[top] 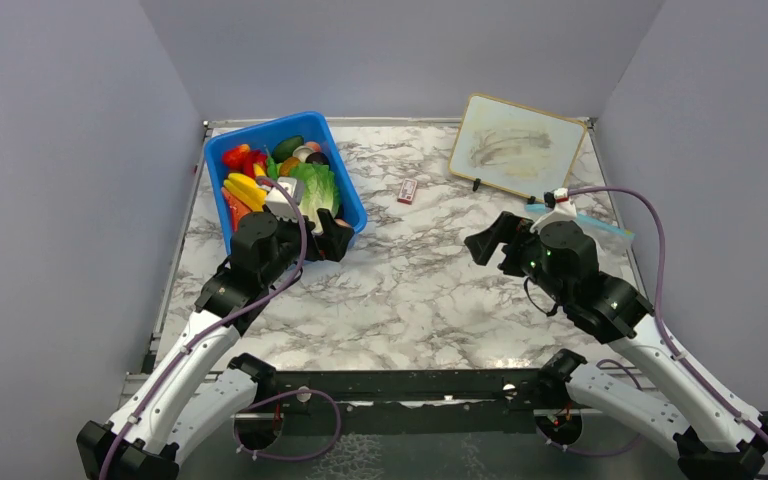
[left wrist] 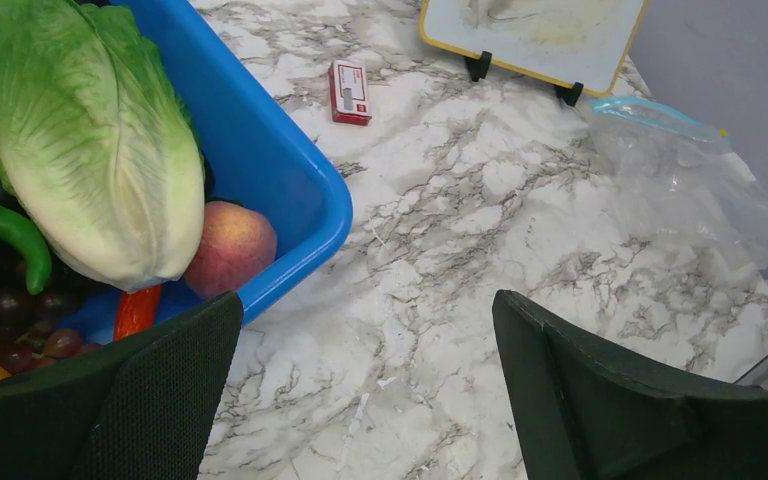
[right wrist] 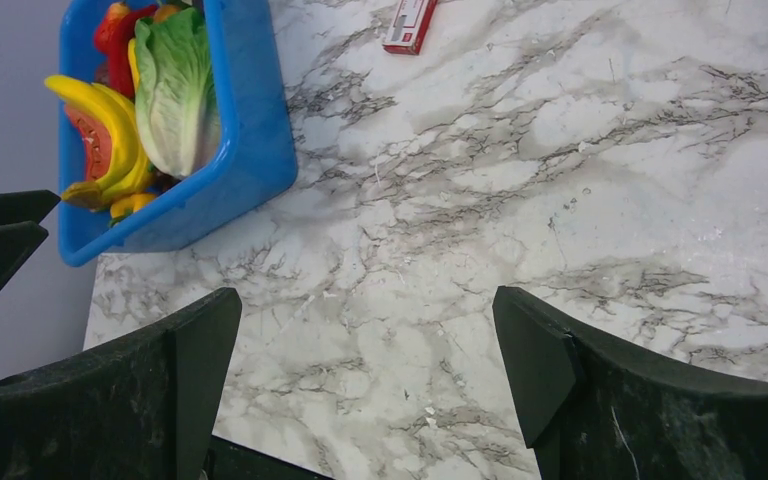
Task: Place the food in the zip-top bag and seal the zipper
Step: Pick up the zipper food storage bag at the center of the board.
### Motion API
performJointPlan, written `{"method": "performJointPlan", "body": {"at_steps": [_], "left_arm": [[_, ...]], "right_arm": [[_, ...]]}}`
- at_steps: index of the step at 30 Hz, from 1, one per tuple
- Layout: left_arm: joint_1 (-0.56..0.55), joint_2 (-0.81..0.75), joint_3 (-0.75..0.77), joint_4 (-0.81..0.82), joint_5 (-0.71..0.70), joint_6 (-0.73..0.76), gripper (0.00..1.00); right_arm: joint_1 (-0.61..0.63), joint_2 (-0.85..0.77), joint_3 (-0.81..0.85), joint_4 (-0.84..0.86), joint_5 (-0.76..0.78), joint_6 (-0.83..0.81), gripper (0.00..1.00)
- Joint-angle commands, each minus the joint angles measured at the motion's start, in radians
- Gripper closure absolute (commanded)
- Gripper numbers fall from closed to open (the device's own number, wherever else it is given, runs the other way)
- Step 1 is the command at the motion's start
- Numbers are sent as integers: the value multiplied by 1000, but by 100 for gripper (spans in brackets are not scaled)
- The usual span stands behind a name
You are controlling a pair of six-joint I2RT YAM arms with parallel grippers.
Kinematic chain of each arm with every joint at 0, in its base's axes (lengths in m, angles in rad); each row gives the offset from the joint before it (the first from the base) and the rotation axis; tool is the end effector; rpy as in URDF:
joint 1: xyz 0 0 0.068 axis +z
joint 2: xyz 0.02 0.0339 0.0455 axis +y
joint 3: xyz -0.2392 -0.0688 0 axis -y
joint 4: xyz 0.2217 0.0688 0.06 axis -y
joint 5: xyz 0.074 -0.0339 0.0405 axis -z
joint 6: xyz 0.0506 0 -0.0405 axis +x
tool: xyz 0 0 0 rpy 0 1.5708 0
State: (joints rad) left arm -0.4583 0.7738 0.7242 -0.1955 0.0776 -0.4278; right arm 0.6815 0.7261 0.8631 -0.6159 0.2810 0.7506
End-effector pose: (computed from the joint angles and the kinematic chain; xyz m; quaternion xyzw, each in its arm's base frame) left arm 0.1723 -0.0894 0.2994 0.0359 0.7872 -0.2912 0.5424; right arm 0.1342 0.0908 0.3055 0.1019 0.8432 0.2472 0.4664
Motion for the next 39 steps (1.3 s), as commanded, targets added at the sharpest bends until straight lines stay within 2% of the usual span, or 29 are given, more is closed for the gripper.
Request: {"method": "performJointPlan", "body": {"at_steps": [1, 9, 16, 23, 26, 30, 35, 39], "left_arm": [[-1, -4, 1, 25, 0, 7, 0], [-2, -11, 2, 16, -3, 18, 0], [-2, -22, 11, -4, -33, 36, 0], [-3, -21, -4, -1, -40, 42, 0], [-2, -23, 6, -6, -59, 41, 0], [-3, -33, 7, -21, -117, 20, 0], [-2, -37, 0, -27, -132, 8, 0], [-2, -31, -6, -26, -126, 6, 1]], "right_arm": [[7, -11, 12, -8, 41, 12, 0], [6, 32, 30, 20, 63, 23, 0], [7, 143, 121, -58, 245, 17, 0], [4, 299, 214, -160, 448, 53, 7], [2, 378, 258, -206, 513, 76, 12], [-37, 473, 310, -241, 541, 101, 25], [-185, 546, 310, -173, 453, 66, 34], [-283, 598, 311, -147, 440, 122, 40]]}}
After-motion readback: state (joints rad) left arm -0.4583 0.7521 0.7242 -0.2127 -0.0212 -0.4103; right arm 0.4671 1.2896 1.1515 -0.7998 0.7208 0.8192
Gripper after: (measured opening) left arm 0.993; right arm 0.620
